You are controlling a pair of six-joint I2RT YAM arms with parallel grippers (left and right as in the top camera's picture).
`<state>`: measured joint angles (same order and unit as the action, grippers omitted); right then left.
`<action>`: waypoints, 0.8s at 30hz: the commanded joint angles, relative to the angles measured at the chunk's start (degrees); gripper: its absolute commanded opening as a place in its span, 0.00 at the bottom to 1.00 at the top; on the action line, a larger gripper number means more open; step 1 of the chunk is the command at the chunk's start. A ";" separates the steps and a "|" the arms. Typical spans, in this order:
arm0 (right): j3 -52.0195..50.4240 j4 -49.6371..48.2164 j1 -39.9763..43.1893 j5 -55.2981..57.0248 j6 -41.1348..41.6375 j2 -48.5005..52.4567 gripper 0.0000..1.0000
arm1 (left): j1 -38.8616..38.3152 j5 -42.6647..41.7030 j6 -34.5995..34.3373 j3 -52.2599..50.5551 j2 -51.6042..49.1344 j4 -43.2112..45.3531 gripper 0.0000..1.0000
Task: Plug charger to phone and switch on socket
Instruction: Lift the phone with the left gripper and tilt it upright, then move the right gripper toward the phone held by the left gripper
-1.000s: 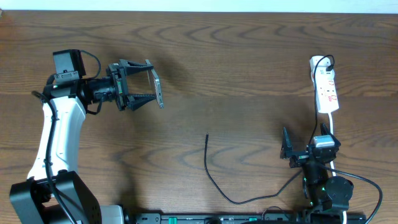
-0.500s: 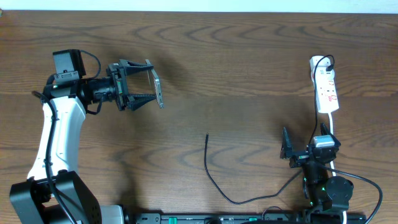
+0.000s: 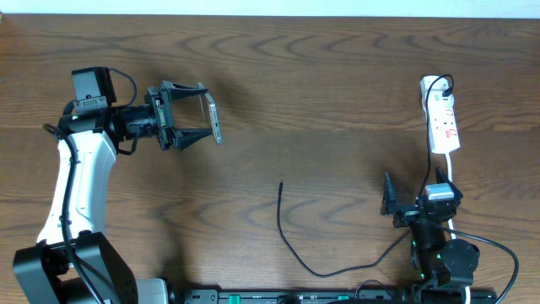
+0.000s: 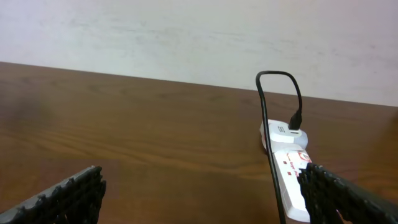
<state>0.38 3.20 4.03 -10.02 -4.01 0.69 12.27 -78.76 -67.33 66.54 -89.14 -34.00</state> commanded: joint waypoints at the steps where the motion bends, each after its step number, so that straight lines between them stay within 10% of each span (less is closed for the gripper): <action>1: -0.07 0.11 -0.33 -0.13 -0.68 -0.37 0.99 | 0.31 -3.08 -0.48 0.17 1.60 0.52 0.07; 14: 8.33 3.54 -0.33 -3.58 6.29 4.90 0.99 | 0.31 1.07 -0.48 0.17 1.60 2.01 0.07; 24: 36.76 11.21 -0.33 -22.36 7.30 40.68 0.99 | 0.24 8.72 -0.02 0.17 1.60 2.01 0.07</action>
<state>30.28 12.38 4.03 -22.00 1.61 32.14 12.27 -71.59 -67.51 66.50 -89.14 -32.34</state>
